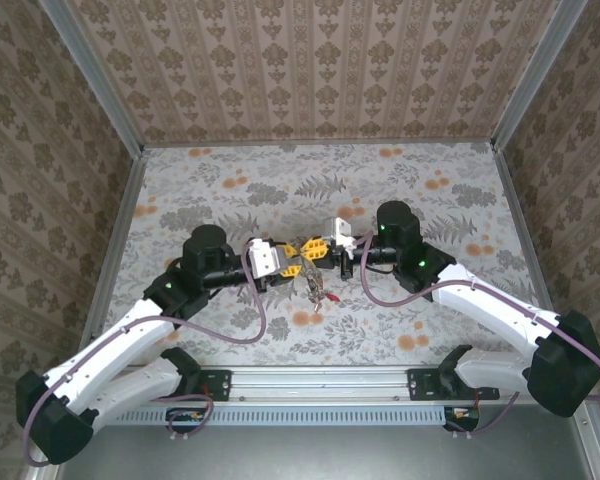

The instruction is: Put the keys on the keyring

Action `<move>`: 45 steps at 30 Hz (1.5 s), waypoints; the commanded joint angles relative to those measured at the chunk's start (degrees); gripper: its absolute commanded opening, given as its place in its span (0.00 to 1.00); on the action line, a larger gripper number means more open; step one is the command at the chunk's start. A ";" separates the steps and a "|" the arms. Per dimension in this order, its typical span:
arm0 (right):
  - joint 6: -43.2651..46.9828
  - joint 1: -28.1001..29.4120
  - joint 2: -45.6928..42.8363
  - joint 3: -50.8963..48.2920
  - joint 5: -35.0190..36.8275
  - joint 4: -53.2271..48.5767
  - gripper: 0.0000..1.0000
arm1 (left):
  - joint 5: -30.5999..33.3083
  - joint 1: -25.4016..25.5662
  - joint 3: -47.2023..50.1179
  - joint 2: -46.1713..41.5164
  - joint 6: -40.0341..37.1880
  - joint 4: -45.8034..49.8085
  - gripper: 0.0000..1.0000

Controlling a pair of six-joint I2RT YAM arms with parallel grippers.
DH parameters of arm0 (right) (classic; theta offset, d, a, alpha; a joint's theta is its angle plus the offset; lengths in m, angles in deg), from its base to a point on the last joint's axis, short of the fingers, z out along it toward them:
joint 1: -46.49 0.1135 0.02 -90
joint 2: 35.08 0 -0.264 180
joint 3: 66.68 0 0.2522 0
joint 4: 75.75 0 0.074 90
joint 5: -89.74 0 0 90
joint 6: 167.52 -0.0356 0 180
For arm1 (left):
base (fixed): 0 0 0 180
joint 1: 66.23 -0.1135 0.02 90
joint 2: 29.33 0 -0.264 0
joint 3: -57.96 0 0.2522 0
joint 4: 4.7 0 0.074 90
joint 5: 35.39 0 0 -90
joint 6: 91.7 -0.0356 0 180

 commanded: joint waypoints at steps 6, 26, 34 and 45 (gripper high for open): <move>1.78 1.13 -2.04 -0.18 2.67 0.88 0.00 | 1.10 0.57 -3.09 0.87 3.94 -2.99 0.25; 2.55 1.44 -3.04 -0.78 3.72 0.41 0.00 | -1.08 -1.10 -3.87 0.45 6.23 -2.29 0.20; 0.73 1.87 -1.56 -0.20 4.07 3.57 0.00 | -1.86 -1.09 -3.90 1.74 6.49 -2.25 0.18; 6.36 2.19 -2.43 -0.66 5.49 -4.13 0.00 | -1.37 -1.28 -5.93 2.19 5.55 0.82 0.00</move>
